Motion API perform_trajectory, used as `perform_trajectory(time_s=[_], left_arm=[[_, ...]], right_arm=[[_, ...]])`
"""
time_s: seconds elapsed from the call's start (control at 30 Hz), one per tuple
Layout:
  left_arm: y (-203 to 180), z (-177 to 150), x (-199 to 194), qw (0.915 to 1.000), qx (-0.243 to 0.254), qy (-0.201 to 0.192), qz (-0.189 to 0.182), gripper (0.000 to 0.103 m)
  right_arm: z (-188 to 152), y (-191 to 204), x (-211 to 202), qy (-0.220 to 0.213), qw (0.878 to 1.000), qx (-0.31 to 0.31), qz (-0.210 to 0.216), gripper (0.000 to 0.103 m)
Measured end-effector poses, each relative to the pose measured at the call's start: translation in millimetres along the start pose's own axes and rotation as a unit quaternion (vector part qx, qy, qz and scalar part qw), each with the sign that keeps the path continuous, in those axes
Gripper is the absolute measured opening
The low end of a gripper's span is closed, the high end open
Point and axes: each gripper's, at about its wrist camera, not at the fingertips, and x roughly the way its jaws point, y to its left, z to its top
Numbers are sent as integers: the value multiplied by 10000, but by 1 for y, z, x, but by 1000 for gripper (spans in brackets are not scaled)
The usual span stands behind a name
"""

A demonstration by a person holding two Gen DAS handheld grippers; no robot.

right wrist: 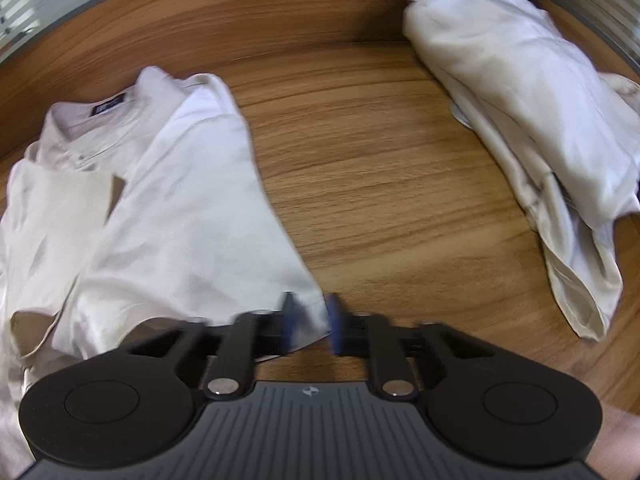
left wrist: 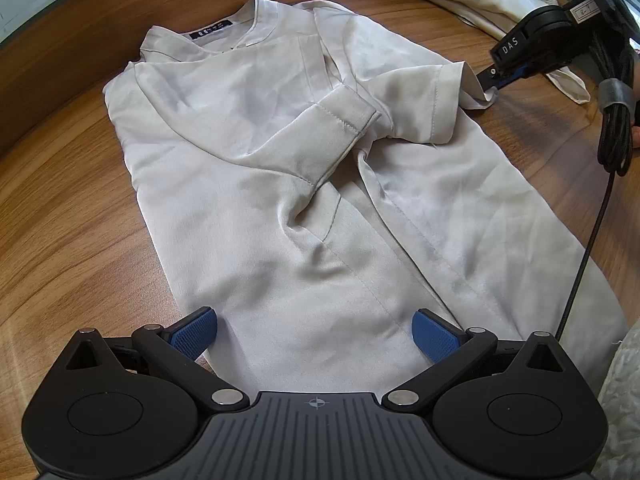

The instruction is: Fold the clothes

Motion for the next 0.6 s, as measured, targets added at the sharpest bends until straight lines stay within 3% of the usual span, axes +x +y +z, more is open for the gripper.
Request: perform_trajectory(time_s=[0.17, 0.3, 0.4, 0.5, 0.57, 0.6], left_arm=[[0, 10, 1, 9994, 215, 278, -14, 103], [-4, 16, -34, 9947, 666, -643, 437, 103], [1, 33, -54, 9899, 721, -1146, 414, 103], [4, 57, -53, 9857, 855, -1355, 527, 100], [8, 71, -40, 9856, 903, -1283, 622, 92], [10, 78, -34, 9856, 927, -1246, 670, 83]], right_arm=[[4, 5, -15, -171, 9995, 96, 230, 5], [14, 6, -38, -427, 9979, 184, 458, 5], [23, 7, -54, -609, 9957, 259, 645, 5], [33, 8, -69, -773, 9930, 343, 823, 5], [40, 8, -79, -882, 9908, 407, 945, 5], [44, 9, -83, -929, 9894, 441, 1023, 5]])
